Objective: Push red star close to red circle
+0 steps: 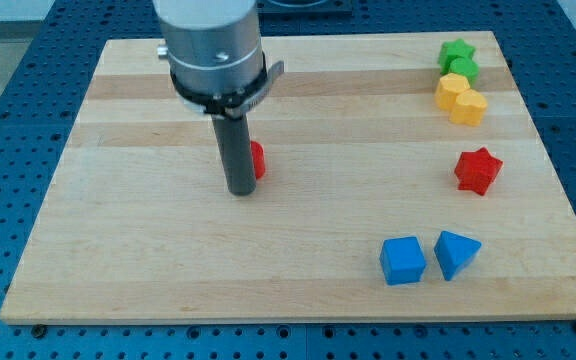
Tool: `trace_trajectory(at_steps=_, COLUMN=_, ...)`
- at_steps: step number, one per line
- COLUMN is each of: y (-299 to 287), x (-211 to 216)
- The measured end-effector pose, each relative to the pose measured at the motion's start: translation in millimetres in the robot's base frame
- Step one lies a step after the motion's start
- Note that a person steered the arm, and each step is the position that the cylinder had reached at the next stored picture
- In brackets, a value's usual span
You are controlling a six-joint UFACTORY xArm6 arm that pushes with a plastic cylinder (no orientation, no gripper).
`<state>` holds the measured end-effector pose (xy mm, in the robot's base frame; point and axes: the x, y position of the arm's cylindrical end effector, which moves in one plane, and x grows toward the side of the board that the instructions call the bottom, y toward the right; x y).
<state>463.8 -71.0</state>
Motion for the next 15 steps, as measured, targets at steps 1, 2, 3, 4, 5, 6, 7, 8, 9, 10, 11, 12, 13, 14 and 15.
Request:
trace_trajectory(at_steps=1, y=0, x=-17)
trace_trajectory(at_steps=2, y=15, x=-8)
trace_trajectory(at_steps=3, y=79, x=16)
trace_trajectory(at_steps=4, y=157, x=37)
trace_trajectory(at_steps=5, y=234, x=50)
trace_trajectory(at_steps=6, y=312, x=37)
trace_trajectory(at_steps=7, y=339, x=14)
trace_trajectory(at_steps=8, y=311, x=5)
trace_trajectory(at_steps=9, y=254, x=-5)
trace_trajectory(at_steps=10, y=199, x=-21)
trace_trajectory(at_steps=11, y=156, x=-32)
trace_trajectory(at_steps=12, y=159, x=-32)
trace_trajectory(at_steps=13, y=200, x=-12)
trace_trajectory(at_steps=14, y=201, x=10)
trace_trajectory(at_steps=15, y=174, x=4)
